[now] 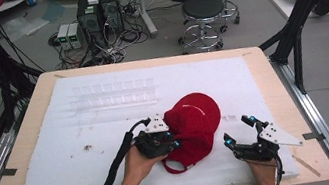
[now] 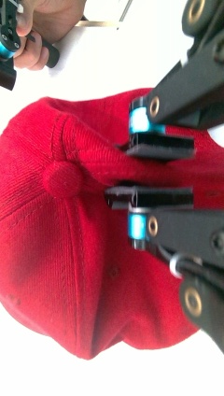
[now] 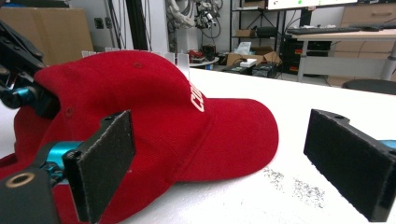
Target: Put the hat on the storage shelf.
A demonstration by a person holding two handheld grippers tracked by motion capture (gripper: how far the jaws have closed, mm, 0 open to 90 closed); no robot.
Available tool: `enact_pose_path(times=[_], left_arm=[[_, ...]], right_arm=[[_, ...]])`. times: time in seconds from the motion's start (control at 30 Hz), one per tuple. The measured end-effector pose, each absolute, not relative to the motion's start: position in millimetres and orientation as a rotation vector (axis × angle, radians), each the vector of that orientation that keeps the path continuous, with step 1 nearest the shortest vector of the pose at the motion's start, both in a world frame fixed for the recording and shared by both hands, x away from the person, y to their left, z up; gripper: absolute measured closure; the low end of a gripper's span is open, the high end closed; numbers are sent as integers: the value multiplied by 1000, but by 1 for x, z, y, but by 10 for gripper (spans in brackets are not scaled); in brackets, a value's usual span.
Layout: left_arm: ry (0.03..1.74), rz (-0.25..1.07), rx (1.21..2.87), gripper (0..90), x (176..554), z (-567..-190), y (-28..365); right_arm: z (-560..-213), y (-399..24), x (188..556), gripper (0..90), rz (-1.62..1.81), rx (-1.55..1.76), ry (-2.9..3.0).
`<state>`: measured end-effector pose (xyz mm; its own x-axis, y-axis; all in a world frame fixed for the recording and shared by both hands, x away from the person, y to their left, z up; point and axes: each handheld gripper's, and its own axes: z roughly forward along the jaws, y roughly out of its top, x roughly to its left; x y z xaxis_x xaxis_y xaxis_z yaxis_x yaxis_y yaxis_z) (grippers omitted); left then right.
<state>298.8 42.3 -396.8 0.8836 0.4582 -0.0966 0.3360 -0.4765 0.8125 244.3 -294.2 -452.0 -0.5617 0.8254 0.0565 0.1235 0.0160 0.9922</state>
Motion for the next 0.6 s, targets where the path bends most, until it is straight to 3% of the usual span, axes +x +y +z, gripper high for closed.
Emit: enact_pose_path(times=[0.6], left_arm=[[583, 166, 2053, 855, 308, -376, 79]], right_arm=[[-452, -294, 245, 79, 1594, 972, 1736]])
